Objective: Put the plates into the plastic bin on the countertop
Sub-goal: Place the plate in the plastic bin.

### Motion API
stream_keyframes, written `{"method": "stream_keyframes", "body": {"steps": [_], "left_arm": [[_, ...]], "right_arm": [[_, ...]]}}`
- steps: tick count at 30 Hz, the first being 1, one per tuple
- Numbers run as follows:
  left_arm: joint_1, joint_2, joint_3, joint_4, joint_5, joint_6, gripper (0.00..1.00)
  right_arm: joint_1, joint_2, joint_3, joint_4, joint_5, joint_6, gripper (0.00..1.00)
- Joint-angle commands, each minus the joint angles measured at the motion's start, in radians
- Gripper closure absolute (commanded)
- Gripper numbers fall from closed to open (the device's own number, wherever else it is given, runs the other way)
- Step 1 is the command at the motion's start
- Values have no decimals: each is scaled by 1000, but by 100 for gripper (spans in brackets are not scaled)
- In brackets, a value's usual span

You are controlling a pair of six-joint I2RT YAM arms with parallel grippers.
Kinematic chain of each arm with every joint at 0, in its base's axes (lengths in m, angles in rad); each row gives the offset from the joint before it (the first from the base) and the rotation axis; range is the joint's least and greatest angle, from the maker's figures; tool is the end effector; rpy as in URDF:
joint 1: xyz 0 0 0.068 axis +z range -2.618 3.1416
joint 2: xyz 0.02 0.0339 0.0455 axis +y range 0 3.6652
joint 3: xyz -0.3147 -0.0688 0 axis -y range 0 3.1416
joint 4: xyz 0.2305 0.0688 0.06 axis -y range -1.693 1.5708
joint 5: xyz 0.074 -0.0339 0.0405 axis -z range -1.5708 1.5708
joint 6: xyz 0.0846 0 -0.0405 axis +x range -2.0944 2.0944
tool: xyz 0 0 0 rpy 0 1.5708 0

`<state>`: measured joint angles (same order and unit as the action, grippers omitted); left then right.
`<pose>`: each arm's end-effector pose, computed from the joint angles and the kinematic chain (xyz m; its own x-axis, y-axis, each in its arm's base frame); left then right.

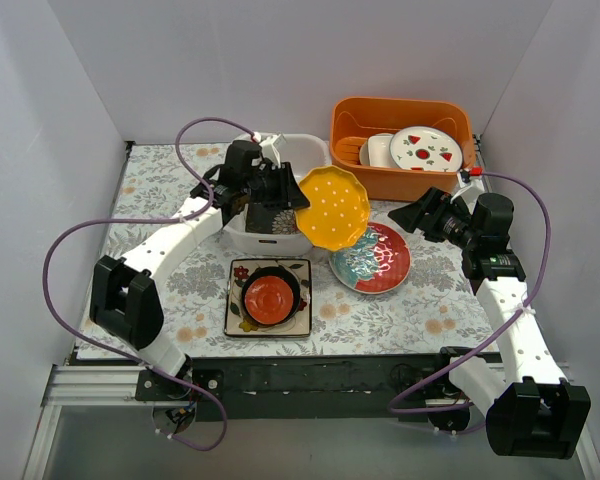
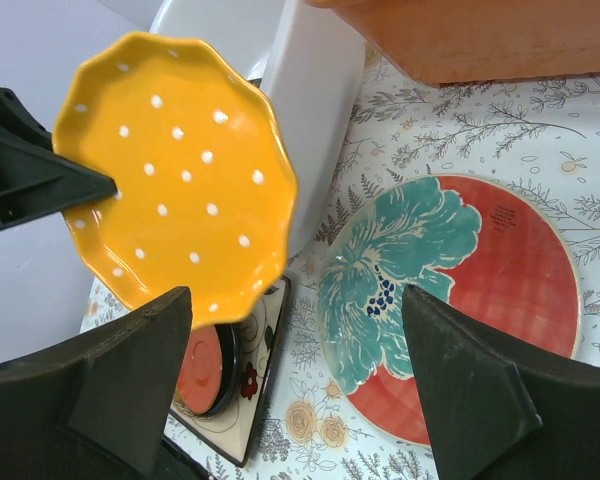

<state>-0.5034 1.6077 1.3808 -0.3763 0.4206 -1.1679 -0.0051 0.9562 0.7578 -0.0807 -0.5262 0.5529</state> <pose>0.3287 -0.2204 0.3488 -0.8709 -0.4791 -0.1098 -0.1690 0.5017 -0.8484 0.2180 0.0414 0.3435 -0.4857 0.4566 -0.7454 -0.2624 0.7372 0.6226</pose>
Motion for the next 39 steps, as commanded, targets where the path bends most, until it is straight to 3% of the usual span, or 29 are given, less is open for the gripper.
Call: {"method": "stream_keyframes", "body": {"steps": [1, 17, 39], "left_arm": [[54, -141, 12, 149, 93, -55, 100], [189, -215, -14, 191, 92, -82, 100], [290, -241, -61, 212, 67, -102, 100]], "right_arm": [[4, -11, 37, 10, 3, -11, 8], [4, -8, 40, 6, 8, -13, 8], [4, 0, 35, 7, 6, -16, 8]]}}
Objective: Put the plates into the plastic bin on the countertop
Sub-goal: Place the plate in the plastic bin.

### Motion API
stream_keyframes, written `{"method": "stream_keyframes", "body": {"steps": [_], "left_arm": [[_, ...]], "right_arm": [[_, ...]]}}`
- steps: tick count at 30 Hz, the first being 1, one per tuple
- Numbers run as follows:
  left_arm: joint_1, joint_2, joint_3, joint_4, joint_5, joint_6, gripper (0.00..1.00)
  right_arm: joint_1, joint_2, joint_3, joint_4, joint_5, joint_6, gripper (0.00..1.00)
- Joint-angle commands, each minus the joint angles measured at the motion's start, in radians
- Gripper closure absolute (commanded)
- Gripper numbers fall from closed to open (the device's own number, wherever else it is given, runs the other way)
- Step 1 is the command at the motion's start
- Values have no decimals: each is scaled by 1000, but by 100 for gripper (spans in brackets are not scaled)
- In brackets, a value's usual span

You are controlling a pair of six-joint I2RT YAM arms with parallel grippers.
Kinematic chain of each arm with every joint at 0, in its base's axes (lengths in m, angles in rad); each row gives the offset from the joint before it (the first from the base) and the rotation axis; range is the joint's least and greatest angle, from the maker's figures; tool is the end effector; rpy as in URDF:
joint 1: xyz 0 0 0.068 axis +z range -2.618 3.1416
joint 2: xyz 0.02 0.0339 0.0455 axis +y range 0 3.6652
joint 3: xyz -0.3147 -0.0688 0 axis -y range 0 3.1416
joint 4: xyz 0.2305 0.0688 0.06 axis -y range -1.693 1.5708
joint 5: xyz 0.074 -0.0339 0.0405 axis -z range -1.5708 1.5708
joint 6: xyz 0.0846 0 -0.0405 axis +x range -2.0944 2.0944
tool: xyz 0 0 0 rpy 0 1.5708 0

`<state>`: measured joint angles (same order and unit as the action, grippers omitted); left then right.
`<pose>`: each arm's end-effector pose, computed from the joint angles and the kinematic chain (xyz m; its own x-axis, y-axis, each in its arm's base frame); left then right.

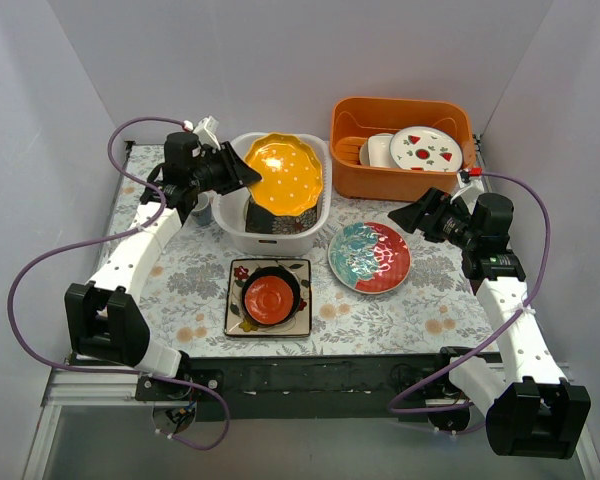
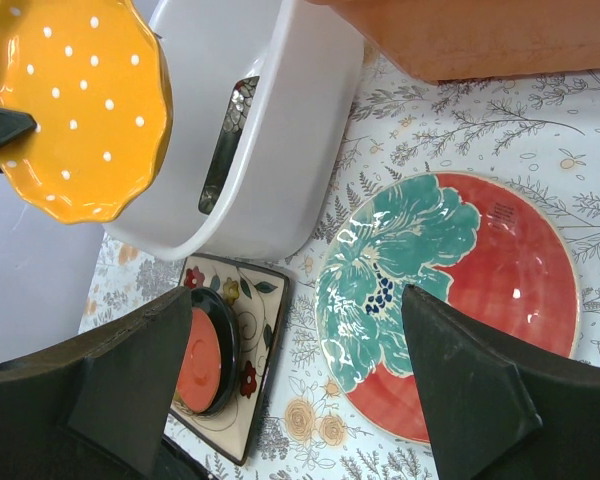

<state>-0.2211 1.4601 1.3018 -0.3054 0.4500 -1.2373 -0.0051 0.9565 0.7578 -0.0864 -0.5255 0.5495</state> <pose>0.3399 -0.1141 0.3820 -0.6881 -0.7174 -0.1090 -0.2234 0.3523 -0.9088 0.2179 0.0413 0.3426 -0.4890 0.4543 -0.7447 -0.2599 0.7391 0.6215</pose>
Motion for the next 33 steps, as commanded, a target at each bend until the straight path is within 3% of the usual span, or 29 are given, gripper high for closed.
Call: {"method": "stream_keyframes", "body": {"steps": [1, 33], "left_arm": [[9, -90, 16, 141, 39, -34, 100], [32, 105, -27, 190, 55, -40, 100]], "right_arm": [[4, 1, 35, 13, 7, -13, 8], [4, 18, 12, 2, 25, -37, 9]]}}
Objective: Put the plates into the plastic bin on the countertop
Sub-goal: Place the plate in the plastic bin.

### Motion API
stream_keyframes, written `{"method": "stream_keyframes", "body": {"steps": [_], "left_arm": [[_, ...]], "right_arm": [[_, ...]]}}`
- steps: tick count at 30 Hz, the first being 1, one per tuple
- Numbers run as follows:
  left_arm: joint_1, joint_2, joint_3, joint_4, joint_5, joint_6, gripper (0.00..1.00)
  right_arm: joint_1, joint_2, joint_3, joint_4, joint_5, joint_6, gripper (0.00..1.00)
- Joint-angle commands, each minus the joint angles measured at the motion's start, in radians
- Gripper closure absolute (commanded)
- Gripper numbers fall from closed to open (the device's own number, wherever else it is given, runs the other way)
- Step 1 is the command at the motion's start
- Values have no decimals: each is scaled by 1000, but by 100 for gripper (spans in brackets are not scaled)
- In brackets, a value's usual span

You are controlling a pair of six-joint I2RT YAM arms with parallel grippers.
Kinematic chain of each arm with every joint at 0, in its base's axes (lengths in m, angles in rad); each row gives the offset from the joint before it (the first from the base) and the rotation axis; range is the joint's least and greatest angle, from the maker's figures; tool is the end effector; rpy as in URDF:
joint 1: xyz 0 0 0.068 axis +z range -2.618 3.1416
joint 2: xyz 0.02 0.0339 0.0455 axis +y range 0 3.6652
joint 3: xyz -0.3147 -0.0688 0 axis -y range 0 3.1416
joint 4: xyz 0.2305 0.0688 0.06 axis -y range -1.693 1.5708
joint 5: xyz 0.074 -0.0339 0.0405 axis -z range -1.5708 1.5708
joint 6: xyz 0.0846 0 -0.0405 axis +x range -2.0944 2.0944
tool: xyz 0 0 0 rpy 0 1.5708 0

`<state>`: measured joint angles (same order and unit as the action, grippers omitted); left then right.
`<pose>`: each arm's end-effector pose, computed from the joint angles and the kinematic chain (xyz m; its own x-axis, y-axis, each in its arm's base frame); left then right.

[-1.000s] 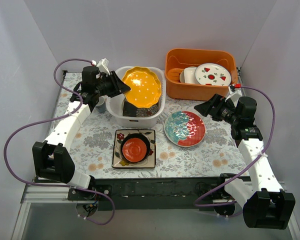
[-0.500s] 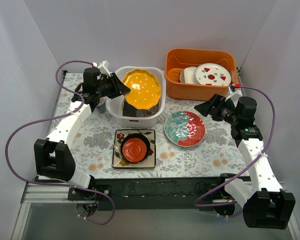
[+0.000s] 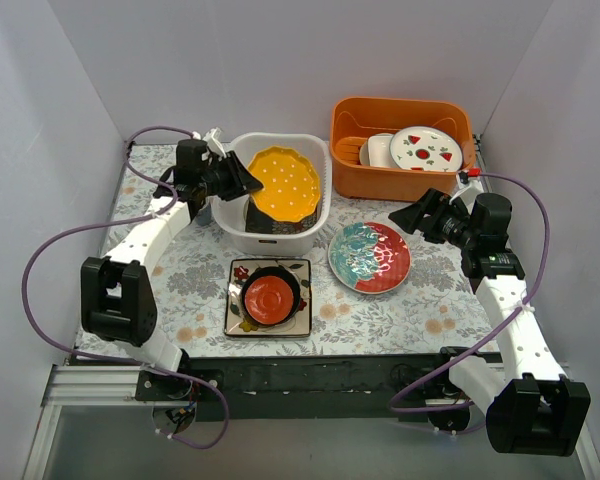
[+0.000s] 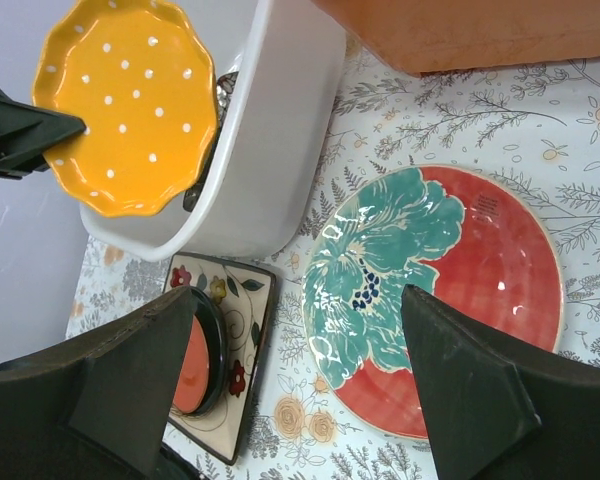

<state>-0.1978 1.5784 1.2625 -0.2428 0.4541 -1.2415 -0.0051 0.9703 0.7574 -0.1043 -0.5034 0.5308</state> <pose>0.3725 -0.1125 0.3341 -0.6803 -0.7309 -0.0542 -0.3168 0.3599 -0.8776 0.2211 0.0397 0.3369 -0.4987 0.4460 -0.7432 -0.2335 0.7566 0.6107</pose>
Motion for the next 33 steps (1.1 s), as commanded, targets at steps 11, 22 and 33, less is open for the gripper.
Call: {"method": "stream_keyframes", "body": {"steps": [11, 22, 33], "left_arm": [[9, 98, 63, 47, 12, -24, 100], [9, 213, 147, -70, 3, 10, 100], [8, 196, 172, -136, -97, 50, 54]], "right_arm": [[4, 13, 7, 23, 0, -22, 9], [4, 11, 3, 23, -1, -22, 9], [4, 11, 0, 23, -9, -22, 9]]}}
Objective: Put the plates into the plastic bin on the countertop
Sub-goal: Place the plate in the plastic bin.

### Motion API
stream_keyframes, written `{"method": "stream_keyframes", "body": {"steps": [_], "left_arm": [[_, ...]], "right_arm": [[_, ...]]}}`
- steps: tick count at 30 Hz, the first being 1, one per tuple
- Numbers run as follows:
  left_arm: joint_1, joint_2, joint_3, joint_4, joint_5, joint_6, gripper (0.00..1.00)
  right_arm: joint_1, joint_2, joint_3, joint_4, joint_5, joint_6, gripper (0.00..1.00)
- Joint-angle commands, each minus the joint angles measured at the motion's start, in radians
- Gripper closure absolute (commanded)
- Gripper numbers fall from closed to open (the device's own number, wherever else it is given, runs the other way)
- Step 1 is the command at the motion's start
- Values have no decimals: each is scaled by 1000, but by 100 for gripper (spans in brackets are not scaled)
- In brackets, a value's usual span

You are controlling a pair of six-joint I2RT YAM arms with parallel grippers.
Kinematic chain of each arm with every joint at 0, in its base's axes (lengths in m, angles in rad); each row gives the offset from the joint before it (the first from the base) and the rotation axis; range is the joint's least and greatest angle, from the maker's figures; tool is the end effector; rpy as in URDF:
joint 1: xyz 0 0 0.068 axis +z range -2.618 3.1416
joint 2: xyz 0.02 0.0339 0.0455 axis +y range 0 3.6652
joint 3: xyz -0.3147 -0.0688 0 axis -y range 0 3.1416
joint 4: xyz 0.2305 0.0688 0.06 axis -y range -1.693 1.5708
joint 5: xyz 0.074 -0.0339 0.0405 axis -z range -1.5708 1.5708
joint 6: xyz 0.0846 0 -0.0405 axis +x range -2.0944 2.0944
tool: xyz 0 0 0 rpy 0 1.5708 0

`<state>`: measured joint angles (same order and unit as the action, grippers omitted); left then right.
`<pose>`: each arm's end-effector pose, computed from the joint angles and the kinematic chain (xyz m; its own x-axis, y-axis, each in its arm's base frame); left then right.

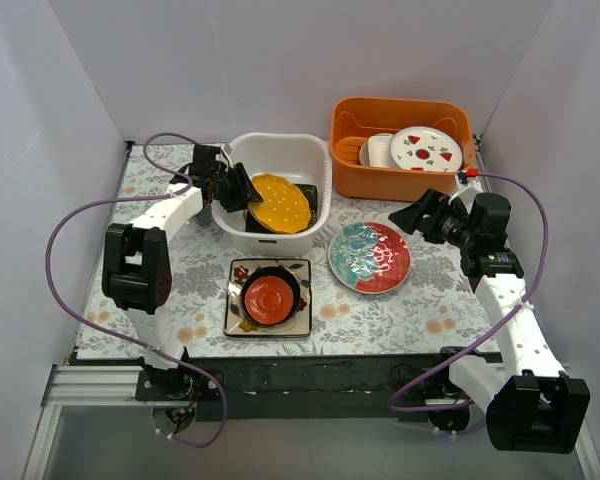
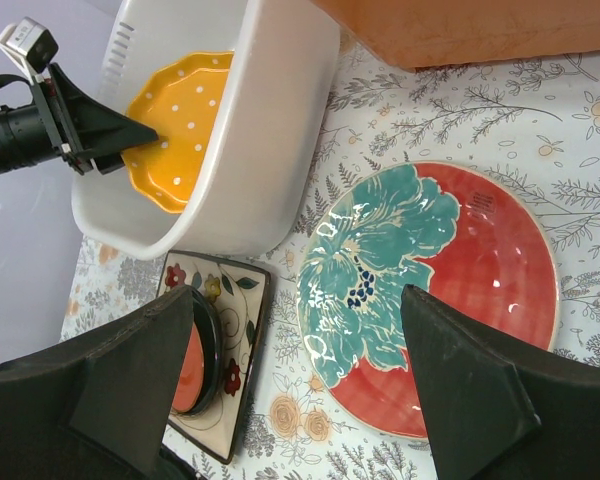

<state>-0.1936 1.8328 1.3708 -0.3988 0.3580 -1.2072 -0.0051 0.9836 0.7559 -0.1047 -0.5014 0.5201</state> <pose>0.4207 -0.1127 0.2522 -0.6426 -0.7661 0.0165 -0.5517 0.4476 -0.7037 0.2240 0.0395 0.3336 -0.5067 0.4384 -0.7423 -0.2282 0.7621 0.6059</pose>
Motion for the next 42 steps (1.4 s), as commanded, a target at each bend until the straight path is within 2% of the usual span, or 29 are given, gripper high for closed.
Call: {"method": "stream_keyframes", "body": {"steps": [1, 6, 9, 18, 21, 23, 28, 32, 42], "left_arm": [[5, -55, 65, 18, 2, 17, 51], [3, -52, 76, -5, 7, 23, 32], [3, -56, 86, -32, -13, 21, 25], [3, -90, 85, -66, -70, 21, 14], [2, -92, 88, -77, -80, 32, 4], [2, -92, 94, -92, -109, 46, 2], [2, -93, 100, -106, -110, 61, 2], [-1, -106, 102, -95, -58, 63, 2], [-17, -155, 109, -60, 36, 74, 2]], "right_arm": [[4, 1, 0, 23, -12, -11, 9], [4, -3, 2, 22, -16, -11, 9], [4, -3, 2, 19, -16, -12, 9], [4, 1, -15, -6, 7, -48, 9], [4, 6, -38, -38, 37, -87, 9], [4, 7, -55, -61, 70, -113, 9], [-4, 9, -121, -92, 141, -149, 8], [-24, 27, -158, -105, 169, -169, 8], [-145, 98, -214, -73, 60, -187, 9]]}}
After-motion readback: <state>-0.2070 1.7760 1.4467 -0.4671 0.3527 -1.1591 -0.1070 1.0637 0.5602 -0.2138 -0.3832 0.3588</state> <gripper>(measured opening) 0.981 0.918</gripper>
